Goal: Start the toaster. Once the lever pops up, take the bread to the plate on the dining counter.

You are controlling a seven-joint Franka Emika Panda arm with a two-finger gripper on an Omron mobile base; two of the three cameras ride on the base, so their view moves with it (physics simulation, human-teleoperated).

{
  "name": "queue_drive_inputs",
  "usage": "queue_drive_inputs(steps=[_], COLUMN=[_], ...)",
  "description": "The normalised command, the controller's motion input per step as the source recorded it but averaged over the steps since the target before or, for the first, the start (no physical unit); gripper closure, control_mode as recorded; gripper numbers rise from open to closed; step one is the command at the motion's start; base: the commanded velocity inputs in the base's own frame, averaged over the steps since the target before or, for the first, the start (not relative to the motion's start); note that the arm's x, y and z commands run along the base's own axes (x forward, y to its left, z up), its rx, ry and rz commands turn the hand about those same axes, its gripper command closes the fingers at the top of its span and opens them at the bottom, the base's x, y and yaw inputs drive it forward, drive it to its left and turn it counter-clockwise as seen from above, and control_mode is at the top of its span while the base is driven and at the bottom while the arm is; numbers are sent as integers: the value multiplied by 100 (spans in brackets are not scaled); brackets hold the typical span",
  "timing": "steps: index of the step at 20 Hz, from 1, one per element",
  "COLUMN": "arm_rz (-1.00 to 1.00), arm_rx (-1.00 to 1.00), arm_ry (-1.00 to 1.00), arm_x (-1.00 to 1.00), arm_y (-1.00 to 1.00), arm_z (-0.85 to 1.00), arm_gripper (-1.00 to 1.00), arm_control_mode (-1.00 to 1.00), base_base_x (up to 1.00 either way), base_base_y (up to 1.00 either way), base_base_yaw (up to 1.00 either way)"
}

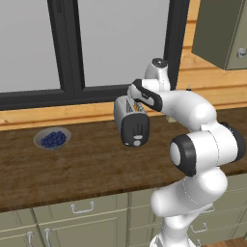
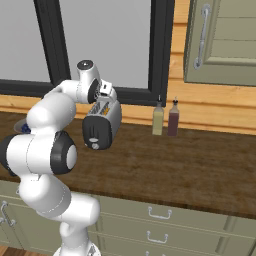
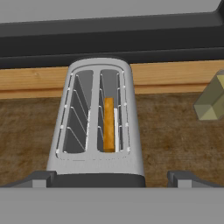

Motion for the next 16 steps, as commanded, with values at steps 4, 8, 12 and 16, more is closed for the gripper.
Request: queue_drive_inputs(steps=[4, 8, 12, 16], arm_rz=[0, 0, 0, 0], arm_rx=[0, 0, 0, 0], arm_ry=[0, 0, 0, 0], arm_x=[0, 0, 0, 0], arm_y=[0, 0, 0, 0], arm_z=[0, 0, 0, 0], arm_gripper=[-100, -100, -100, -100], arm_control_mode=[-100, -100, -100, -100], base_base_x=[0, 0, 0, 0], base_base_y=[0, 0, 0, 0], base_base_yaw=[0, 0, 0, 0])
